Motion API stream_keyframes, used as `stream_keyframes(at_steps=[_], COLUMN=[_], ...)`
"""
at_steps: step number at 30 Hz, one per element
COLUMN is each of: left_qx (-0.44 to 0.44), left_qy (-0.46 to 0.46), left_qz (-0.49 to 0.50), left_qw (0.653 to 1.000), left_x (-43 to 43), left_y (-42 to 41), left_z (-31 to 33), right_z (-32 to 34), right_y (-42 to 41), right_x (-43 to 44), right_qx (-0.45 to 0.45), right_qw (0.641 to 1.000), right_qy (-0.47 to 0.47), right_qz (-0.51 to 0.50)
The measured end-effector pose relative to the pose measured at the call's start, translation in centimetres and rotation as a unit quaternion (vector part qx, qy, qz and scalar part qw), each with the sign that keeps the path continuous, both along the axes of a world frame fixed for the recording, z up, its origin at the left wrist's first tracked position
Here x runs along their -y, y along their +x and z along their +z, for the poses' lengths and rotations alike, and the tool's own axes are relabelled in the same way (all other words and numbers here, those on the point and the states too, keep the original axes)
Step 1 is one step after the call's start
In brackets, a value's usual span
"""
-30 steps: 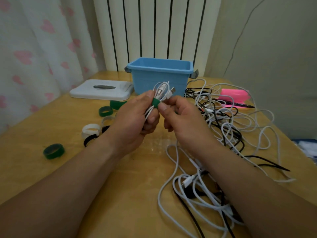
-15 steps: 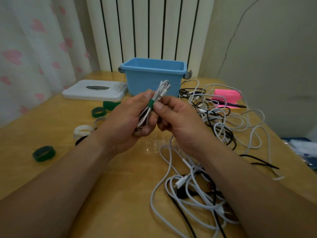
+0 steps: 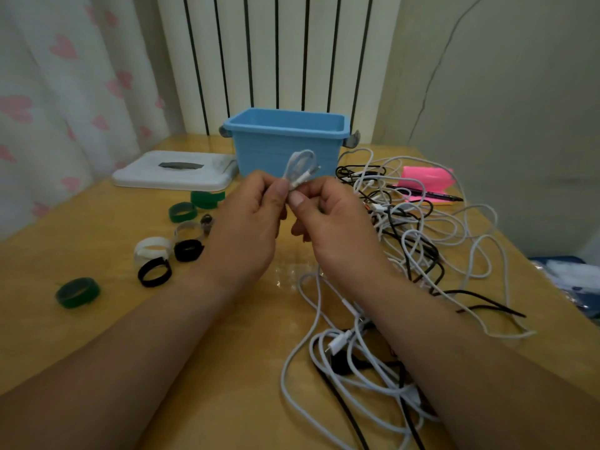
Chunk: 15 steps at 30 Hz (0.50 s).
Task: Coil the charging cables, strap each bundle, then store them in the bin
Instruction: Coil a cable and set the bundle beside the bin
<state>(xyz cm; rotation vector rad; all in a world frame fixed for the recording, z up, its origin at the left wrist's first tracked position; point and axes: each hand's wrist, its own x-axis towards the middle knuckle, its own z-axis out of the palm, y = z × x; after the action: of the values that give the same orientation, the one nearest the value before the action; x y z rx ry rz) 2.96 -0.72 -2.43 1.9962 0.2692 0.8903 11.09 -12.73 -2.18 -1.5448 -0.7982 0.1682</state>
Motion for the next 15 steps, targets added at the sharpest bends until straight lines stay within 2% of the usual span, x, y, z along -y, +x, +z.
stream_keyframes(at_steps=[6,15], left_qx=[-0.006,-0.014], left_qy=[-0.101,-0.147], left_qz=[-0.037,-0.097], left_qw=[0.994,0.984], left_x=[-0.12,-0.33], left_y=[-0.12,-0.64], left_z=[0.31,0.74], right_z=[0.10,-0.01], right_y=[0.15,0.36], right_x=[0.03,0.25], right_qx=[-0.010,-0.023], right_qw=[1.000,0.999], right_qy=[-0.013,0.001], right_qz=[0.012,0.042])
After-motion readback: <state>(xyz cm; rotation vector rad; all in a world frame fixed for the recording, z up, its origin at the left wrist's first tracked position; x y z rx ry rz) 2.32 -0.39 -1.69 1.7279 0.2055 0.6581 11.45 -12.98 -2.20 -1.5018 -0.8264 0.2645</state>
